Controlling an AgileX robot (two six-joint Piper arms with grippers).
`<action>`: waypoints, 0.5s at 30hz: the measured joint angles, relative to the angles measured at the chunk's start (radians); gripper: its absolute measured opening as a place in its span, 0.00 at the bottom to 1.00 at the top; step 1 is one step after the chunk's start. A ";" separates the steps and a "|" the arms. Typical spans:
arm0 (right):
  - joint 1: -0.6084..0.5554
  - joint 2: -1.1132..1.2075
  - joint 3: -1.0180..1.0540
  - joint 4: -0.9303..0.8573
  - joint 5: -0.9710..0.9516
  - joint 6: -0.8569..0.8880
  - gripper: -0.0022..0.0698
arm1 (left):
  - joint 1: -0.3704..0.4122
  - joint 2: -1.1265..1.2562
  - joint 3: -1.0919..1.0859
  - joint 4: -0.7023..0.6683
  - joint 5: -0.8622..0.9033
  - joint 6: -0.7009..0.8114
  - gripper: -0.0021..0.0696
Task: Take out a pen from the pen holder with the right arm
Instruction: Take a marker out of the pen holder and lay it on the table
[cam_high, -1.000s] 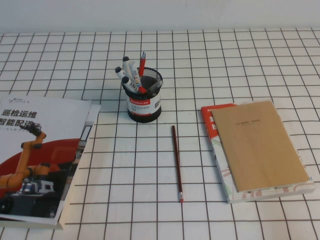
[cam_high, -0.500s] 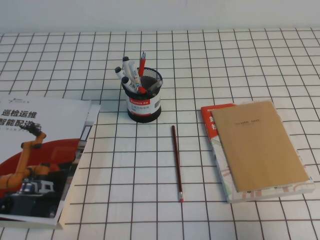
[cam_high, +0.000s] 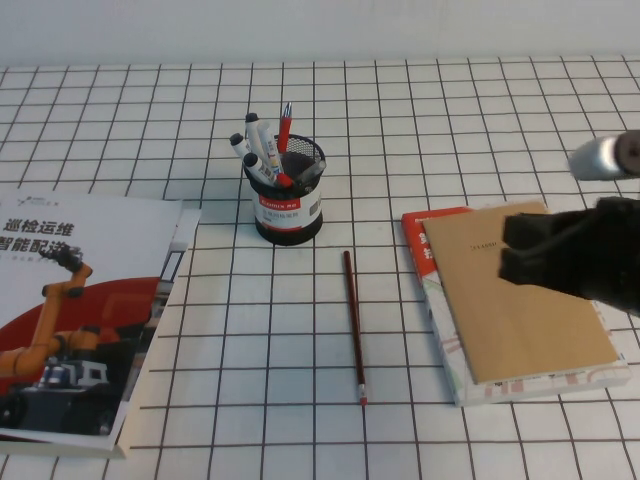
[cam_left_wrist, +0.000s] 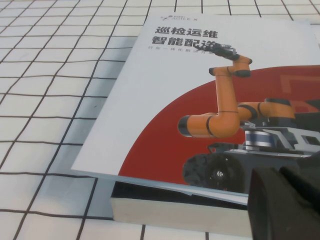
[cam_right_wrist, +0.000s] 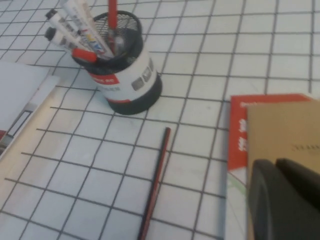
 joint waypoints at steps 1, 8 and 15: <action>0.042 0.037 -0.016 -0.012 -0.051 0.000 0.01 | 0.000 0.000 0.000 0.000 0.000 0.000 0.03; 0.228 0.225 -0.049 -0.124 -0.439 0.028 0.17 | 0.000 0.000 0.000 0.000 0.000 0.000 0.03; 0.254 0.399 -0.049 -0.482 -0.860 0.384 0.50 | 0.000 0.000 0.000 0.000 0.000 0.000 0.03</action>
